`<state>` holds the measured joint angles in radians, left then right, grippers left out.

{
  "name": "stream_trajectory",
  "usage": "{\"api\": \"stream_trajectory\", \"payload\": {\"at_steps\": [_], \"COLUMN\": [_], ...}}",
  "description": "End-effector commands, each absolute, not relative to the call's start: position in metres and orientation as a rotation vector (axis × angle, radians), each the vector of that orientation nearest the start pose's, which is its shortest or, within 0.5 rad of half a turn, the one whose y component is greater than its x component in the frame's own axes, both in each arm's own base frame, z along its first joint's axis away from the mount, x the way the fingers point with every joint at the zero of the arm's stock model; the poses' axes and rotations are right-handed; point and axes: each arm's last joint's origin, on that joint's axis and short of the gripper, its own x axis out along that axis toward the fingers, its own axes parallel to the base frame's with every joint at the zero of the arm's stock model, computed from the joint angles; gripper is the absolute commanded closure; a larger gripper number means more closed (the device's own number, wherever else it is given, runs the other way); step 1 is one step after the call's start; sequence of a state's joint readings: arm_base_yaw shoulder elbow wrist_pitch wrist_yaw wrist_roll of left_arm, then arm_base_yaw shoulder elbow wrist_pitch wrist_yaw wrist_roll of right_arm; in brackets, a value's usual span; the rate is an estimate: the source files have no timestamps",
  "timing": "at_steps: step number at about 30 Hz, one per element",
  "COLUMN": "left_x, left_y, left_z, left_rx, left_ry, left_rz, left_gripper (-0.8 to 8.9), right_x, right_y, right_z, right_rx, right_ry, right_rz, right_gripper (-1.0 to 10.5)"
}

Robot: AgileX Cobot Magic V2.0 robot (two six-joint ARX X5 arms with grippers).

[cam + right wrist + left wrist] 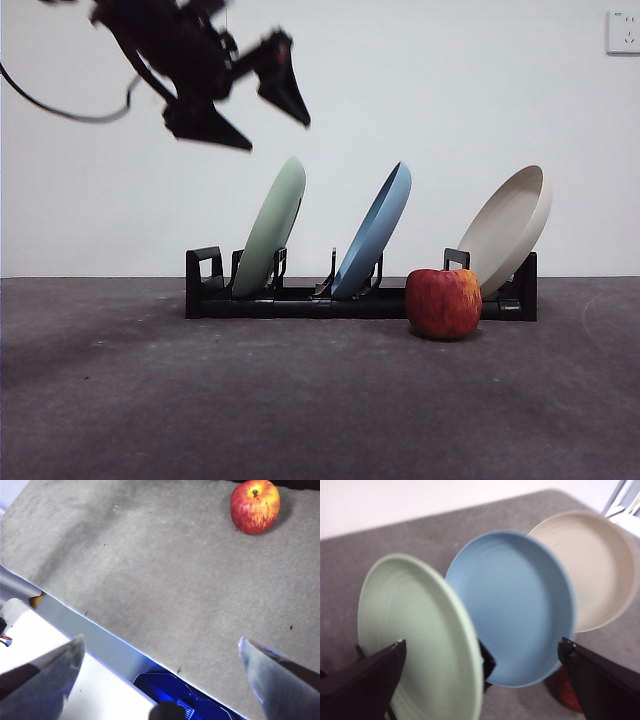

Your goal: Take the green plate from the plate rack,put the plate on the table,take the apple from the table,put the apple in the plate

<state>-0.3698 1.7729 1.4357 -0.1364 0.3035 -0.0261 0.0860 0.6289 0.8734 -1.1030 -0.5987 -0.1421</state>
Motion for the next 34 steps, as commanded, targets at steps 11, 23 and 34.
{"api": "stream_trajectory", "payload": {"at_steps": [11, 23, 34], "left_x": [0.4, 0.398, 0.393], "left_y": [-0.173, -0.175, -0.175], "left_z": [0.242, 0.239, 0.244], "left_rx": [0.025, 0.013, -0.009], "left_ry": [0.568, 0.592, 0.621], "left_rz": [-0.616, -0.619, -0.691], "left_gripper": [2.86, 7.59, 8.22], "right_x": [0.091, 0.092, 0.092], "right_y": [0.024, 0.025, 0.025], "right_z": [0.308, 0.307, 0.307], "right_rx": [0.096, 0.098, 0.099], "right_ry": [0.796, 0.805, 0.805], "right_rz": [0.697, 0.697, 0.697], "right_gripper": [2.9, 2.9, 2.9]}}
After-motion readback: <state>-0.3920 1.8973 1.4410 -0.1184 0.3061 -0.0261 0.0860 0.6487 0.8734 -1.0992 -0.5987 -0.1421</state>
